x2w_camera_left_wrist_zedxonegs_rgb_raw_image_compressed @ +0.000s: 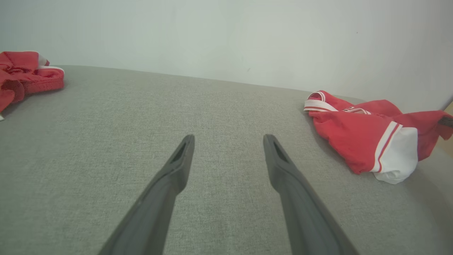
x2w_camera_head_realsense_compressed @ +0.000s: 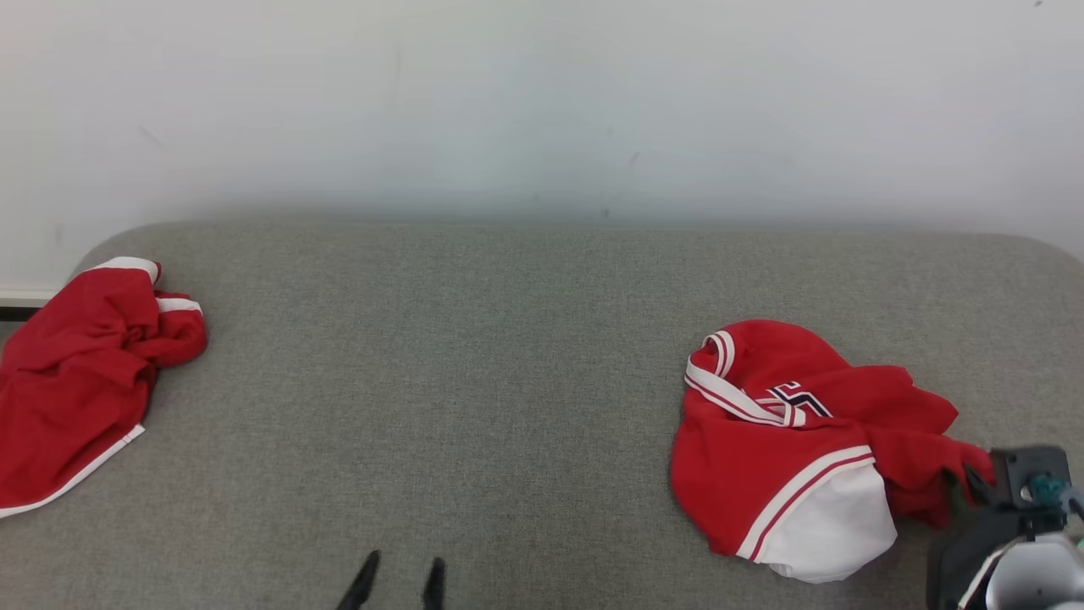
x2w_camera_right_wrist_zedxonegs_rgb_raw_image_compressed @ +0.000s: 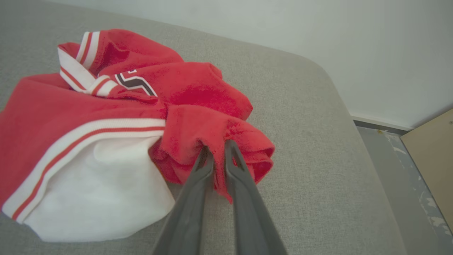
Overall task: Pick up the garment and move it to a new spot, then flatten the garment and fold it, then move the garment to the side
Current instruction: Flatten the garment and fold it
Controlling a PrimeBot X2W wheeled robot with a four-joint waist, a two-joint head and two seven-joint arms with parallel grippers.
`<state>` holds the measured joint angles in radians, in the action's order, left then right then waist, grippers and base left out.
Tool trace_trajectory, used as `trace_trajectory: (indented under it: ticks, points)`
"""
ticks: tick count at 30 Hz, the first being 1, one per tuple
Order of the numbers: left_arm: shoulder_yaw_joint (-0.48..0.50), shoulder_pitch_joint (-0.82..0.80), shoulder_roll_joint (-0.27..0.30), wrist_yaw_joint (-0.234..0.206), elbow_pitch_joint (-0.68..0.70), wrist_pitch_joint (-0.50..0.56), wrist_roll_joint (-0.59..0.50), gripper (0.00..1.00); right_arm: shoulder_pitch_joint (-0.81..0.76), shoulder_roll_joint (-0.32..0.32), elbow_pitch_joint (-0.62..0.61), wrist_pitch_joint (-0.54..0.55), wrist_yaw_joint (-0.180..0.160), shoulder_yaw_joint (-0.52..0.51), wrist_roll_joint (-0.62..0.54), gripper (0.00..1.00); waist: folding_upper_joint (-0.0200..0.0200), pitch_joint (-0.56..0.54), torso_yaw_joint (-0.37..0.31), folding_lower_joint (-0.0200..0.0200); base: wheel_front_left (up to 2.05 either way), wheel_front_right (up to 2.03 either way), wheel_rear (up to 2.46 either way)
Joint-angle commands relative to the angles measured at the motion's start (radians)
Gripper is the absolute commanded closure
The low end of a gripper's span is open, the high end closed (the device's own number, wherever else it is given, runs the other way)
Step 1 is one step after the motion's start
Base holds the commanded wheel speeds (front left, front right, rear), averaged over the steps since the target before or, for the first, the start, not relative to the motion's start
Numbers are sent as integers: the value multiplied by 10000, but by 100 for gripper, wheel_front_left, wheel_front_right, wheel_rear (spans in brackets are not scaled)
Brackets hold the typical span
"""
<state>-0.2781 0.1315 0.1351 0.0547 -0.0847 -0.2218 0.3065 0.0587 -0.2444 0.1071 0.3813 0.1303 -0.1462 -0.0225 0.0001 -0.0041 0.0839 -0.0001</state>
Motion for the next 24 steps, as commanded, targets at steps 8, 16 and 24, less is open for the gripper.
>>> trace_trajectory:
  ticks: [8,16,24]
  points:
    - [-1802,-1504,-447,643,-915,875,320,0,-728,972,368,-384,10,-586,49,0,-1,97,-225,1,0,0,0]
    - [-3224,-3606,-797,705,-2691,1240,718,0,-1112,1704,-942,-854,10,-232,402,0,-1,455,-1453,1,0,0,0]
    - [-3910,-6030,-848,36,-4265,1838,1426,0,-1028,1898,-1313,-983,10,267,634,0,-1,1020,-2840,1,0,0,0]
